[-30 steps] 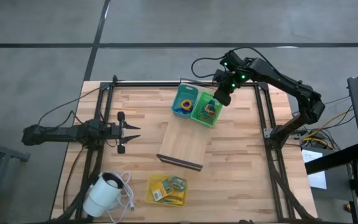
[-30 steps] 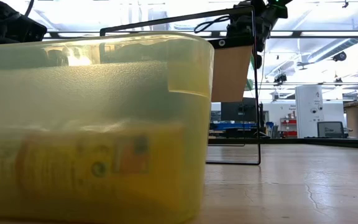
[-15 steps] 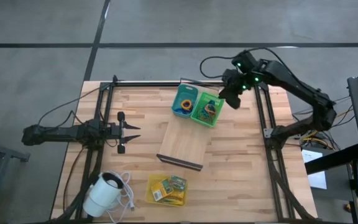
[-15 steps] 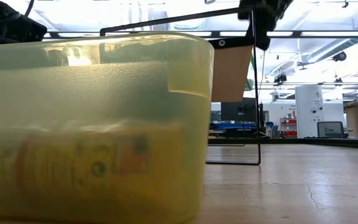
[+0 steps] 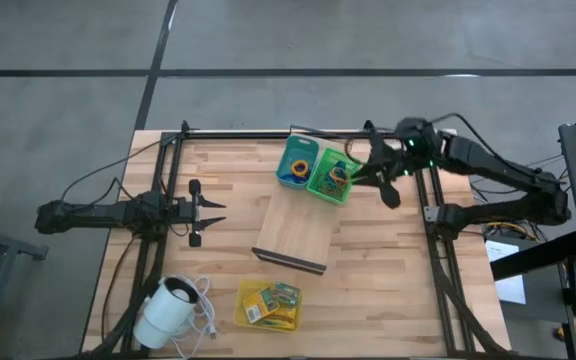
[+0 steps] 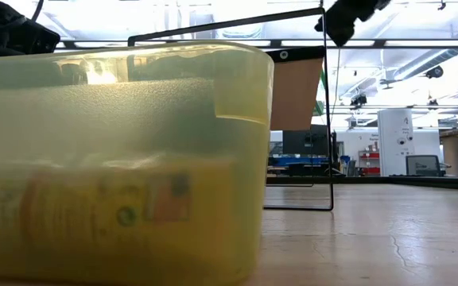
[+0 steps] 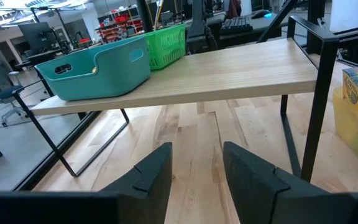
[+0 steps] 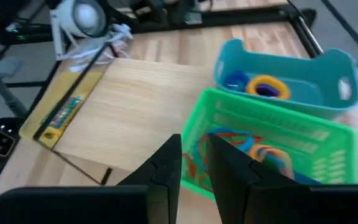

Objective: Pick & Place Office Desk Supplies
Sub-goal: Put the green bin on the shelf

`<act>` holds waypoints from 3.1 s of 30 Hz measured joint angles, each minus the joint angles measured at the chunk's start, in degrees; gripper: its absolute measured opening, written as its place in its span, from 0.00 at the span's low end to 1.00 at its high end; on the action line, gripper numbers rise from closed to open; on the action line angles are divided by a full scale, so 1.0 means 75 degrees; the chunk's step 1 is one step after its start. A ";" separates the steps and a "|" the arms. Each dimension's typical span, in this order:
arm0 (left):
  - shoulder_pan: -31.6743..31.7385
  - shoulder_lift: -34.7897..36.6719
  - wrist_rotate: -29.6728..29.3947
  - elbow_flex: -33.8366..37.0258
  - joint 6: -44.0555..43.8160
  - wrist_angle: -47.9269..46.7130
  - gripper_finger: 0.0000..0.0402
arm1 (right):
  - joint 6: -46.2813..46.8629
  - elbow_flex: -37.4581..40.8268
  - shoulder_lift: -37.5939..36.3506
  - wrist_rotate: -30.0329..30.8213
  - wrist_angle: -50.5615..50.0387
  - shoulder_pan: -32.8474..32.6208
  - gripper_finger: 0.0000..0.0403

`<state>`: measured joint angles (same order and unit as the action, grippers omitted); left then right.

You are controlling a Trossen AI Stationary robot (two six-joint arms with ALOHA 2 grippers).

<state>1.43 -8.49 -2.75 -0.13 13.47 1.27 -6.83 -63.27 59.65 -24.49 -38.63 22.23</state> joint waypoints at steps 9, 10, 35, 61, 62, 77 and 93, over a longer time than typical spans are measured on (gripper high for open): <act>0.0000 0.0000 0.0000 0.0001 0.0000 -0.0002 0.36 | 0.1006 0.2809 -0.1860 0.0247 0.2139 -0.0283 0.18; 0.0000 0.0000 -0.0001 0.0001 0.0000 -0.0002 0.36 | 0.1057 0.3060 -0.2069 0.0378 0.2279 -0.0284 0.18; -0.0009 0.0000 -0.0002 0.0001 -0.0002 -0.0001 0.36 | 0.0184 0.7300 -0.3689 0.2897 0.7550 -0.0278 0.18; -0.0007 0.0000 -0.0001 -0.0001 0.0000 -0.0001 0.36 | 0.0167 0.7216 -0.1646 0.4346 0.9662 -0.0277 0.18; -0.0006 0.0000 -0.0002 -0.0001 0.0000 0.0001 0.36 | 0.0144 0.7216 -0.1584 0.4455 0.9759 -0.0278 0.18; -0.0006 0.0000 0.0001 -0.0002 0.0000 -0.0002 0.36 | 0.0288 0.6772 -0.0621 0.5093 0.9941 -0.0275 0.18; 0.0000 0.0000 0.0000 0.0000 0.0000 0.0000 0.36 | 0.0299 0.6625 -0.0365 0.5294 0.9791 -0.0276 0.18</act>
<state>1.43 -8.49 -2.75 -0.13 13.47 1.27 -4.59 -13.58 56.92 15.22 34.81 20.16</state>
